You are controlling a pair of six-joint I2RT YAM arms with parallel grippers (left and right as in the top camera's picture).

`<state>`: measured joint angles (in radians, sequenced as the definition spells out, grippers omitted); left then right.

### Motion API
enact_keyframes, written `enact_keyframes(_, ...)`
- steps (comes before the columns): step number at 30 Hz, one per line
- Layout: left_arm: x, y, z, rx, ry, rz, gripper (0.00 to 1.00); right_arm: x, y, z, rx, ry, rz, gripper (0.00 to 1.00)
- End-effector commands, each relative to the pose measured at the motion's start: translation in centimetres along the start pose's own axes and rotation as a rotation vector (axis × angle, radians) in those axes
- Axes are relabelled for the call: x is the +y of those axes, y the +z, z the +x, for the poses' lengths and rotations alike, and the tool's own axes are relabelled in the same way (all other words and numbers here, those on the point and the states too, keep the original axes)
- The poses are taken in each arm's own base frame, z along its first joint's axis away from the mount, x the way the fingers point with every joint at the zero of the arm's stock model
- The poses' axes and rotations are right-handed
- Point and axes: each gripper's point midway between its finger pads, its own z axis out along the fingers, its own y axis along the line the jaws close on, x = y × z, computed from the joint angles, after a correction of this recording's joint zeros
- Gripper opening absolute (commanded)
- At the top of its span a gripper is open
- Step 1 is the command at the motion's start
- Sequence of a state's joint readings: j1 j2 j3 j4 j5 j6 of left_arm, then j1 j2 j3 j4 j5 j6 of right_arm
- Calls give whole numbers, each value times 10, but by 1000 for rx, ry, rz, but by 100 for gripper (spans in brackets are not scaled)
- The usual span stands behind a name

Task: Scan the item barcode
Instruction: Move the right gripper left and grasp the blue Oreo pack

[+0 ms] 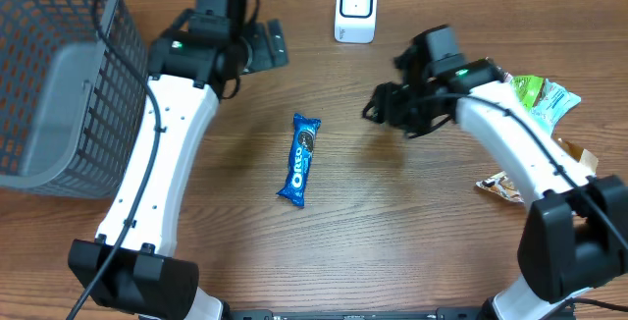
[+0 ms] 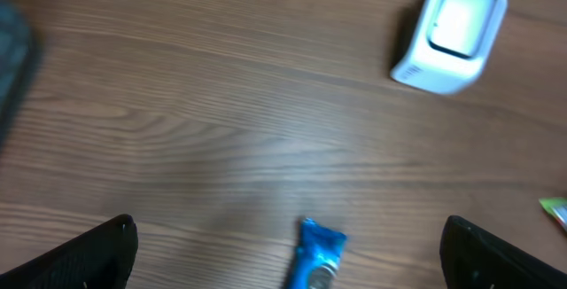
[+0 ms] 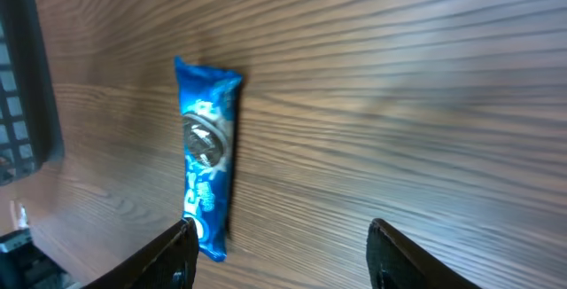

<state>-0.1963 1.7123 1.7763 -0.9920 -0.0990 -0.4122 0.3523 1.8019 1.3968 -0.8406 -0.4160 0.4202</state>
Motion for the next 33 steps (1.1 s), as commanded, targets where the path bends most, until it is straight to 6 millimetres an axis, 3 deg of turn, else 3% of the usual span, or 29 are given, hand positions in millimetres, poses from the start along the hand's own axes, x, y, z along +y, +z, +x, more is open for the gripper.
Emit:
enact_keyframes(1, 25, 5, -10, -17, -53, -59, 100, 15, 9, 8, -32, 34, 25, 61)
enact_keyframes(5, 46, 7, -14, -14, -90, -91, 100, 32, 32, 18, -69, 15, 58, 60)
enact_keyframes(12, 52, 7, -8, 16, -93, -109, 100, 60, 69, 26, -89, -39, 36, 59)
enact_keyframes(21, 54, 6, -3, 34, -92, -116, 100, 50, 134, 55, 12, -43, 78, 53)
enact_keyframes(27, 55, 6, -1, 43, -91, -120, 100, 53, 144, 62, 55, -41, 40, 43)
enact_keyframes(33, 55, 6, 0, 48, -91, -121, 100, 62, 146, 58, 35, -55, 8, 43)
